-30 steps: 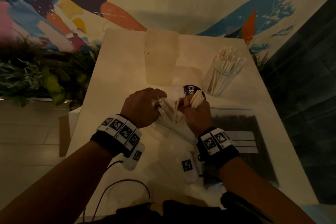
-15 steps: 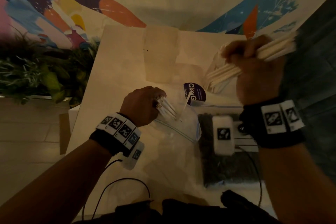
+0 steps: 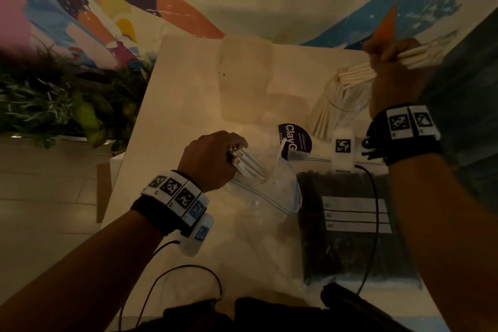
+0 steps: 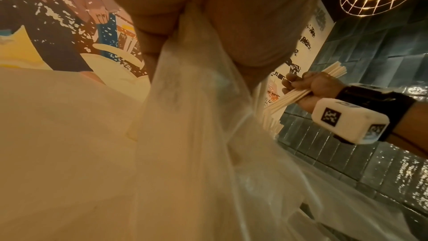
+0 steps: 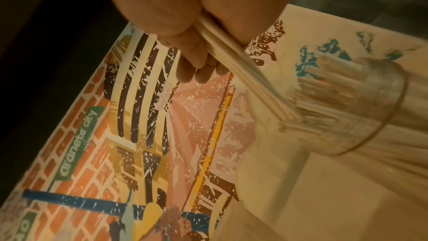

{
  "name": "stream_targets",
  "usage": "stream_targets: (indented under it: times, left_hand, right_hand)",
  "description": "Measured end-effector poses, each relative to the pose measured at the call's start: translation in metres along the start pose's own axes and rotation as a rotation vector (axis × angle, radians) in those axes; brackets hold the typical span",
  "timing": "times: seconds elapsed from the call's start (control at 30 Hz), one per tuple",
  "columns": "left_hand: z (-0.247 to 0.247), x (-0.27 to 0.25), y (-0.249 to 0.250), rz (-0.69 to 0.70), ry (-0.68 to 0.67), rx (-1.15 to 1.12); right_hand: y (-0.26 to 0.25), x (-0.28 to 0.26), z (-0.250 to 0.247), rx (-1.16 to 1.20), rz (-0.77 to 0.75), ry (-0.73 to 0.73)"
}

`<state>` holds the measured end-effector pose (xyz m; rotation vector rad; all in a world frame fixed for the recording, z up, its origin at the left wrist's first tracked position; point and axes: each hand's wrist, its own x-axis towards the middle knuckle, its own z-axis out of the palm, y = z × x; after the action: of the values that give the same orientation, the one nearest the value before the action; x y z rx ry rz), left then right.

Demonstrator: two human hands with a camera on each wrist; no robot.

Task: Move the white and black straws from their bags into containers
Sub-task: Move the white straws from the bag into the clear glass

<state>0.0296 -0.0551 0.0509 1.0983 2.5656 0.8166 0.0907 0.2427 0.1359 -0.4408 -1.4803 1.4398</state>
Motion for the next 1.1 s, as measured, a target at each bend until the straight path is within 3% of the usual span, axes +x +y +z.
stream_targets:
  times: [0.07,0.2,0.37,0.57,0.73,0.9,0.97,1.03,1.1]
  left_hand:
    - [0.000,0.000,-0.001,-0.009,0.007,0.001]
    - [0.002,-0.002,-0.004,-0.020,0.008,0.005]
    - [0.002,0.000,-0.003,-0.015,0.018,0.007]
    - [0.002,0.001,-0.002,-0.014,0.009,0.022]
    - [0.002,0.000,-0.002,-0.016,0.019,0.005]
    - [0.003,0.000,-0.003,-0.004,0.020,0.014]
    - [0.003,0.001,-0.003,-0.005,0.016,0.011]
    - [0.003,0.001,-0.002,-0.008,0.012,0.005]
    - [0.003,0.001,-0.002,-0.015,0.005,0.008]
  right_hand:
    - [-0.003,0.004,-0.001,-0.021,-0.071,-0.070]
    - [-0.008,0.011,0.003,0.038,-0.122,-0.070]
    - [0.004,0.001,0.001,-0.115,-0.058,-0.167]
    - [0.004,0.007,0.000,-0.080,-0.139,-0.083]
    - [0.021,0.006,-0.004,-0.092,-0.066,-0.159]
    - [0.010,0.011,-0.004,-0.093,-0.097,-0.068]
    - [0.017,0.007,-0.003,-0.241,-0.005,-0.068]
    - [0.030,0.006,-0.008,-0.544,0.068,-0.069]
    - [0.037,0.005,-0.009,-0.616,0.062,-0.037]
